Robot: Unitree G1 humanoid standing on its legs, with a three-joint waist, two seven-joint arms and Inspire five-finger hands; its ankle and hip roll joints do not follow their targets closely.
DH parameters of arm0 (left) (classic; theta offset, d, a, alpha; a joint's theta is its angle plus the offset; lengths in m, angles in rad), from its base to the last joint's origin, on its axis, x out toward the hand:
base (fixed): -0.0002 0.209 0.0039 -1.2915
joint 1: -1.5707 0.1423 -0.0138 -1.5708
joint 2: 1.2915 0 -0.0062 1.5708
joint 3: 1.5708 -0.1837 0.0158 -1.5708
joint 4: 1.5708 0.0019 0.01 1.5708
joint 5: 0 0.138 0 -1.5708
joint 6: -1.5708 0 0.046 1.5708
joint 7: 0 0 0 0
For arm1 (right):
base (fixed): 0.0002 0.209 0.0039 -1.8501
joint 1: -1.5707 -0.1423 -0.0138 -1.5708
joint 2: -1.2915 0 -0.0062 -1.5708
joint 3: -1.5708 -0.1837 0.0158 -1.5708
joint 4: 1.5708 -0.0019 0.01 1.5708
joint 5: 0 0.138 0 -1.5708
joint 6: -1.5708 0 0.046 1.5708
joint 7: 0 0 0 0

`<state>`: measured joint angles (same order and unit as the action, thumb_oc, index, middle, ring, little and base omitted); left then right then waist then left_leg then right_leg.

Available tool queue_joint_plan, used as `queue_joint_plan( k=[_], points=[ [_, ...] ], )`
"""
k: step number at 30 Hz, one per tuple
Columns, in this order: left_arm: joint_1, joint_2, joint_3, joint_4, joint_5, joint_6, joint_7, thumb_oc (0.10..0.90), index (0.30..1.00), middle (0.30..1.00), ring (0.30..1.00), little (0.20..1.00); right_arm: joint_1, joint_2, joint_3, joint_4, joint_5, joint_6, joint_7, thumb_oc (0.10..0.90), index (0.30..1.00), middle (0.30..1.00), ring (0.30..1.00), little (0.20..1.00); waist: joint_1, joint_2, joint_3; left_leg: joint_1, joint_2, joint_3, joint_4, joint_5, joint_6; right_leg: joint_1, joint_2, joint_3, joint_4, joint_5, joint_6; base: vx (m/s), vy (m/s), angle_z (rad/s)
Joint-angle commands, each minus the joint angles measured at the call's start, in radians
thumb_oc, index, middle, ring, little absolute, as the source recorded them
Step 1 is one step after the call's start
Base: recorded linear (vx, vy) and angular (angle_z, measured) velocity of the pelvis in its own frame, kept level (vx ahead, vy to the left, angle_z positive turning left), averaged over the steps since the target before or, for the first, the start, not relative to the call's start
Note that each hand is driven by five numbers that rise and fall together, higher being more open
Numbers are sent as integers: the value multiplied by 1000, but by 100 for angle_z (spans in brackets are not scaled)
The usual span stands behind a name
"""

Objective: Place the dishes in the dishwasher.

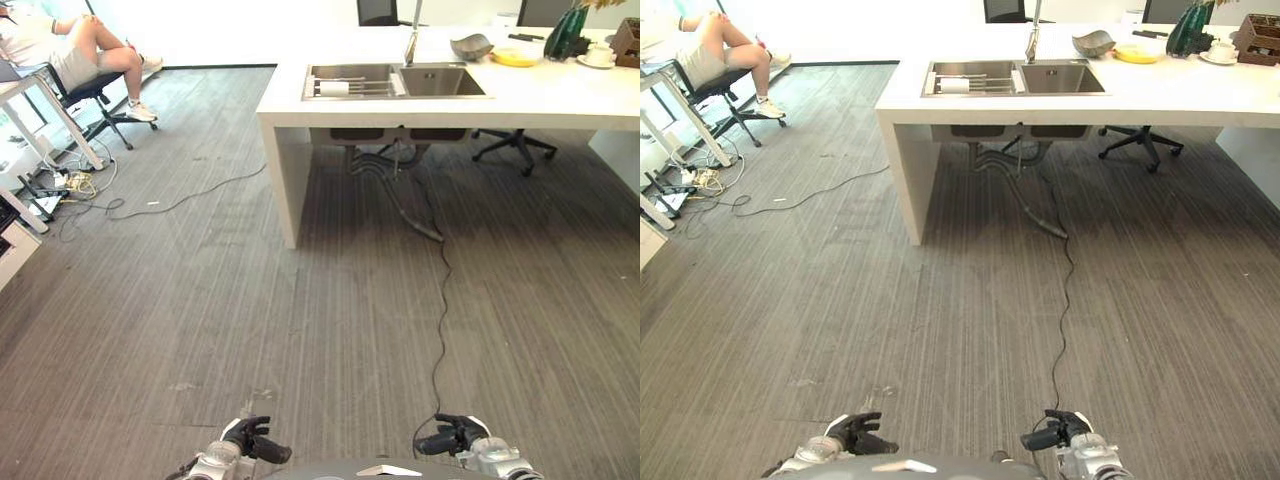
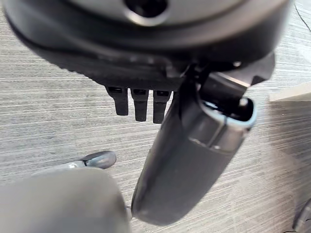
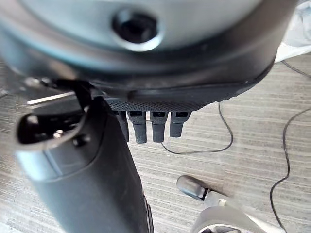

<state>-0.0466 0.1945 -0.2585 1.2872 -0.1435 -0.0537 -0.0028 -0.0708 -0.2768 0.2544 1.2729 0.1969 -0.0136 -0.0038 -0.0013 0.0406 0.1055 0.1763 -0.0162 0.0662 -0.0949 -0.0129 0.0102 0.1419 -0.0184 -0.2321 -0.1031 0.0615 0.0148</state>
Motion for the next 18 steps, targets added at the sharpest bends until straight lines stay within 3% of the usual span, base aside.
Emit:
queue_joint_plan(
  k=[1, 10, 18],
  points=[
    [-79, -4, -25, 55, 32, -23, 8, 800, 900, 900, 900, 900, -55, -32, -21, 39, -7, -19, -8, 800, 900, 900, 900, 900, 23, -30, -19, -25, 16, 65, 8, -45, -48, 12, -79, -10, 33, -97, 125, 33, 68, 0],
    [-60, 6, -34, 71, 66, -19, -3, 800, 900, 900, 900, 900, -55, -29, -9, 42, -25, -11, -1, 800, 900, 900, 900, 900, 17, -30, -17, -34, 18, 70, 8, -47, -45, -13, -78, 8, 58, -112, 118, 11, 12, -1],
    [-23, -20, 59, 74, -99, -18, 9, 800, 900, 900, 900, 900, -4, 5, -23, 66, -2, -11, -8, 800, 900, 900, 900, 900, 21, -39, -26, -20, 22, 61, 8, -53, -52, 15, -70, 3, 16, -109, 114, 32, -31, 1]
  ],
)
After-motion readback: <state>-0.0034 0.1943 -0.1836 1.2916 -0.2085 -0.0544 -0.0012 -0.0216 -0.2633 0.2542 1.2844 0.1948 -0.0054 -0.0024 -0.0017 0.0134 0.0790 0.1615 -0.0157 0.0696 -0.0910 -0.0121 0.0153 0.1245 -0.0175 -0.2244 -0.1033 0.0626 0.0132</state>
